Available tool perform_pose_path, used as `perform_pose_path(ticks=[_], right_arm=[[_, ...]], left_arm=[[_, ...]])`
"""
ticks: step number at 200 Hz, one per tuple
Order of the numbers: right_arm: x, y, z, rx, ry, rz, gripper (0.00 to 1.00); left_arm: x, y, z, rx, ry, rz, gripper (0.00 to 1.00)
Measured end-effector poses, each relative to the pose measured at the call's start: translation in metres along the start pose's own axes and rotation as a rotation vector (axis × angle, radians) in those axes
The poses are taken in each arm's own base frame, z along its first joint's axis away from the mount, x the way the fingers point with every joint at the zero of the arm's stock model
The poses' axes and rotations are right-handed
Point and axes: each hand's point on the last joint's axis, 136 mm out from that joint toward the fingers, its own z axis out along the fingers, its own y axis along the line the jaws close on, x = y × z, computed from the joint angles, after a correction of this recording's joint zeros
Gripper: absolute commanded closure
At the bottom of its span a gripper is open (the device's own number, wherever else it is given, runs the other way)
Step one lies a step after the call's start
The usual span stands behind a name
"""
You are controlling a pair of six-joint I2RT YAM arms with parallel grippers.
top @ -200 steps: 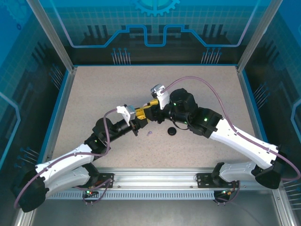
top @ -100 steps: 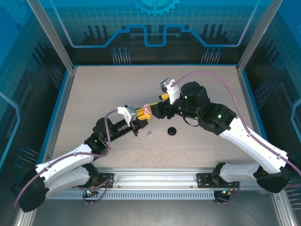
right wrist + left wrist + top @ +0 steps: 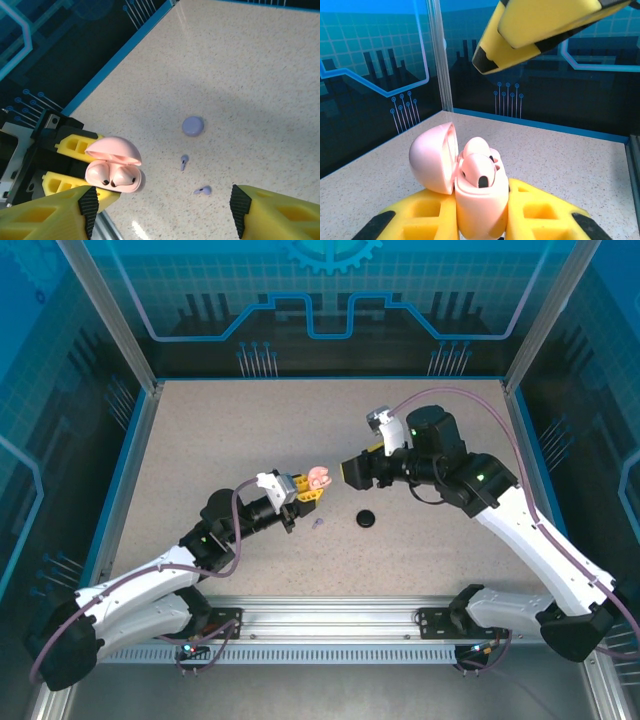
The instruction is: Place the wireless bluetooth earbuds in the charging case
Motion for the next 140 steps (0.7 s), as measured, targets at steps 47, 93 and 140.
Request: perform_pose_path(ticks=[47, 93, 140], right_arm=[[0.009, 0.010, 0.005, -0.103, 0.006, 0.019, 0.05], [0.009, 0.012, 0.003, -0.139, -0.023, 0.026, 0.00], [0.006, 0.014, 0.003, -0.160, -0.037, 0.037, 0.00]], left_arm=[[-0.002, -0.001, 0.000, 0.008, -0.008, -0.028, 0.94], [-0.007, -0.003, 0.000, 0.016, -0.027, -0.056, 0.94], [-0.014, -0.005, 0.000, 0.033, -0.055, -0.074, 0.94]])
